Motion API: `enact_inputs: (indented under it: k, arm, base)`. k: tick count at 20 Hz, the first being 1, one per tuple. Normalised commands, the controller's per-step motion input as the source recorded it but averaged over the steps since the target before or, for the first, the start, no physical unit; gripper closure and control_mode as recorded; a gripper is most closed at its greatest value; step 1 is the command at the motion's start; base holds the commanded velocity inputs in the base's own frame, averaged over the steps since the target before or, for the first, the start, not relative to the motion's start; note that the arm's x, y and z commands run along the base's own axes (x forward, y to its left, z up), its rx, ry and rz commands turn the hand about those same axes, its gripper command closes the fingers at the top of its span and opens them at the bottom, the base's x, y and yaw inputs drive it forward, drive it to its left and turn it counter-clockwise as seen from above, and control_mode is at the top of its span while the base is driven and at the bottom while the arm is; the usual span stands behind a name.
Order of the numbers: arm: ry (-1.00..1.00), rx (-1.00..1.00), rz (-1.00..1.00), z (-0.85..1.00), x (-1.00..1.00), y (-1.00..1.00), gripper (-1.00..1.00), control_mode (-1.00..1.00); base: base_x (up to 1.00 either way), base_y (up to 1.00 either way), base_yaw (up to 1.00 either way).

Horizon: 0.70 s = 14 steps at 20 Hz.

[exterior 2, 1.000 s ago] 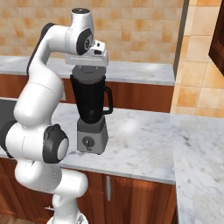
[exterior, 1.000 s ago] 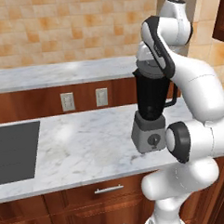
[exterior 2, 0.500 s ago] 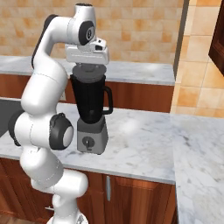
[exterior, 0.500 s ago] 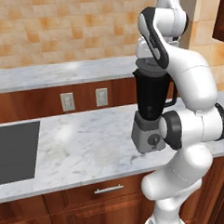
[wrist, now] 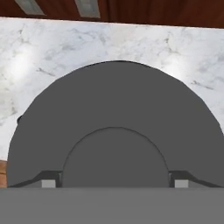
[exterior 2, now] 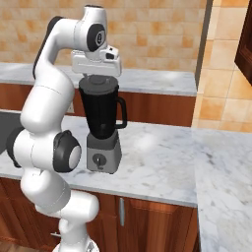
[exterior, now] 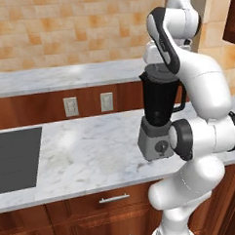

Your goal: Close the lid blender by securely placing the lid on top.

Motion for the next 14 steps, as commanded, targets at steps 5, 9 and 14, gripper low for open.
enact_inputs:
  k: [5, 9, 14]
  arm:
    - [0.04, -0.01, 0.0, -0.12, -0.06, 0.07, 1.0, -1.0]
    - [0.17, -0.05, 0.0, -0.38, 0.0, 0.09, 1.0, -1.0]
    - [0.05, 0.0, 0.01, -0.28, -0.1, 0.0, 1.0, -1.0]
  base:
    - [0.0, 0.0, 0.0]
    - [0.0, 0.0, 0.0]
    - [0.0, 0.0, 0.0]
